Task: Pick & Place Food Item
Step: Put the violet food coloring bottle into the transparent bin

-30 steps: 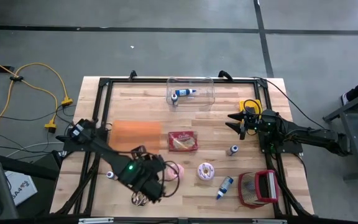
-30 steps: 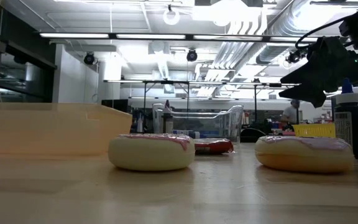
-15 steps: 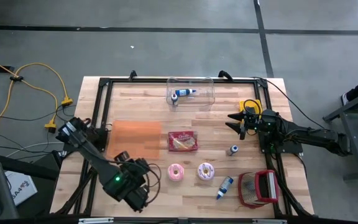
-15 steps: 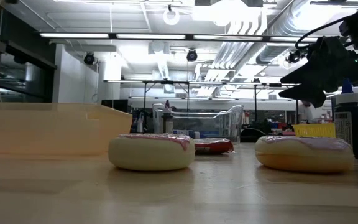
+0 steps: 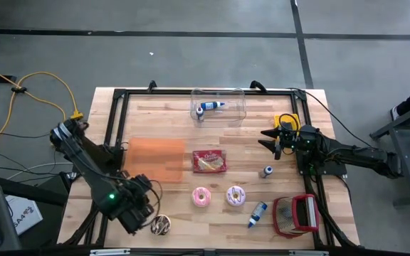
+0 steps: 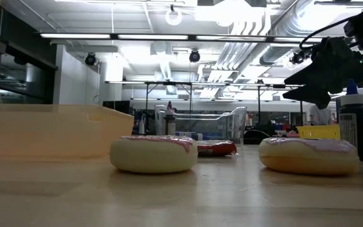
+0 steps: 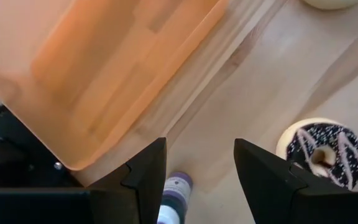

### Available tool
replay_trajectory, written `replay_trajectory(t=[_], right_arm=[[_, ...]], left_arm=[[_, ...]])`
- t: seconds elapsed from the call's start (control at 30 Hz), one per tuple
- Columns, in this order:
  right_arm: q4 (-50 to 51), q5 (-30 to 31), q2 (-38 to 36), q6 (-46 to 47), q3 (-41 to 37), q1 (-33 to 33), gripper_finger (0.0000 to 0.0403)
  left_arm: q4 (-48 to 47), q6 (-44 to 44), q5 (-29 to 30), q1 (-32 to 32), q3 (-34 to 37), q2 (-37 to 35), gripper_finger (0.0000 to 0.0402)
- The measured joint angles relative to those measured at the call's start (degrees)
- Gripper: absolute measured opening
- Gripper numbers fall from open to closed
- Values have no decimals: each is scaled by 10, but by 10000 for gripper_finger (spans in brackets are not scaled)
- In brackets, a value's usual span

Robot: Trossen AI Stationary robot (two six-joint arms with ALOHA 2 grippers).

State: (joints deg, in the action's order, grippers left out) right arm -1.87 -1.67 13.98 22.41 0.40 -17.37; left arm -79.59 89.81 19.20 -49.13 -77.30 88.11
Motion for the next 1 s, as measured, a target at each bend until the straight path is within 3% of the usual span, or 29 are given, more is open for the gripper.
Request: replay_trajectory(t=[0.37,1.0], right_arm=[[0,0,0,0,0,0,250],[0,0,0,0,0,0,250]], left_arm=[[85,45,-24,-32,165,-120,179],[105,66,-64,-62,176,-102,179]])
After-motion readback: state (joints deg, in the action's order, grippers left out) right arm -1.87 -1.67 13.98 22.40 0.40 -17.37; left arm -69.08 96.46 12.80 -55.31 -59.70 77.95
